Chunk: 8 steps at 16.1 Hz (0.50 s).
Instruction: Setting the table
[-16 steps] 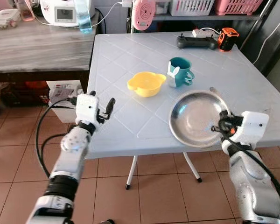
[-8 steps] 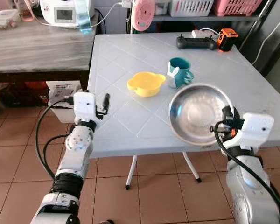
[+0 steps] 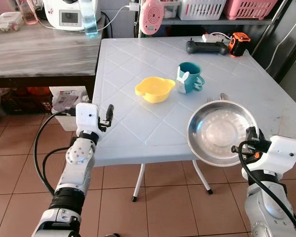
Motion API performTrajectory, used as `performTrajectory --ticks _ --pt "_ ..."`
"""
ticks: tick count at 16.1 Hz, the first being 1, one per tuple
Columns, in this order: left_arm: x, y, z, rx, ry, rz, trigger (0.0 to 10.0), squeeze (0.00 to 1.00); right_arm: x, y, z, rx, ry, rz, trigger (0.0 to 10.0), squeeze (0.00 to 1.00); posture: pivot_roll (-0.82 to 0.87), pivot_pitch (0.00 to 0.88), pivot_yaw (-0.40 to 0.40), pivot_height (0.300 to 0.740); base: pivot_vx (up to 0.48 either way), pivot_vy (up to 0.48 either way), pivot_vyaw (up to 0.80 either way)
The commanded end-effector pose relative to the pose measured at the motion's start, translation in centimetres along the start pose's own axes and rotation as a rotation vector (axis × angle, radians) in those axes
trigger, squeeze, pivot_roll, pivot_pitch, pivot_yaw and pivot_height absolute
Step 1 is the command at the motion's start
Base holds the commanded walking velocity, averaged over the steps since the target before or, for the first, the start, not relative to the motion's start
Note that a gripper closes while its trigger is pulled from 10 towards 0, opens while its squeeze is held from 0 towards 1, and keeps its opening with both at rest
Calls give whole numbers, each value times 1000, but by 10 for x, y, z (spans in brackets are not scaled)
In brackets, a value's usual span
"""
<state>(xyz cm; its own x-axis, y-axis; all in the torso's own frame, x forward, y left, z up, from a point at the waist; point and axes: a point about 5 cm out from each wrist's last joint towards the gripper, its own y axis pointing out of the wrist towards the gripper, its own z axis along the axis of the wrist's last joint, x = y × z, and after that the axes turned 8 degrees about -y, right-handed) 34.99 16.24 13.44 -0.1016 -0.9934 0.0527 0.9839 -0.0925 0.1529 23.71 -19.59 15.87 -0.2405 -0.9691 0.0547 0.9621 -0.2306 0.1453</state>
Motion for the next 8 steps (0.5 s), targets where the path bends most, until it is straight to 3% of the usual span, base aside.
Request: performTrajectory --ticks 1,3,8 --pt "2 5 2 -7 2 -8 10000 0 -3 1 11 48 -1 12 10000 0 74 67 -19 740 0 0 0" --pt "0 6 3 -9 -1 -1 10000 0 -3 0 10 43 -4 18 10000 0 77 67 -18 740 0 0 0" --pt "0 5 0 -18 14 -16 10000 0 -2 3 7 36 -28 39 10000 0 82 63 -19 740 0 293 0"
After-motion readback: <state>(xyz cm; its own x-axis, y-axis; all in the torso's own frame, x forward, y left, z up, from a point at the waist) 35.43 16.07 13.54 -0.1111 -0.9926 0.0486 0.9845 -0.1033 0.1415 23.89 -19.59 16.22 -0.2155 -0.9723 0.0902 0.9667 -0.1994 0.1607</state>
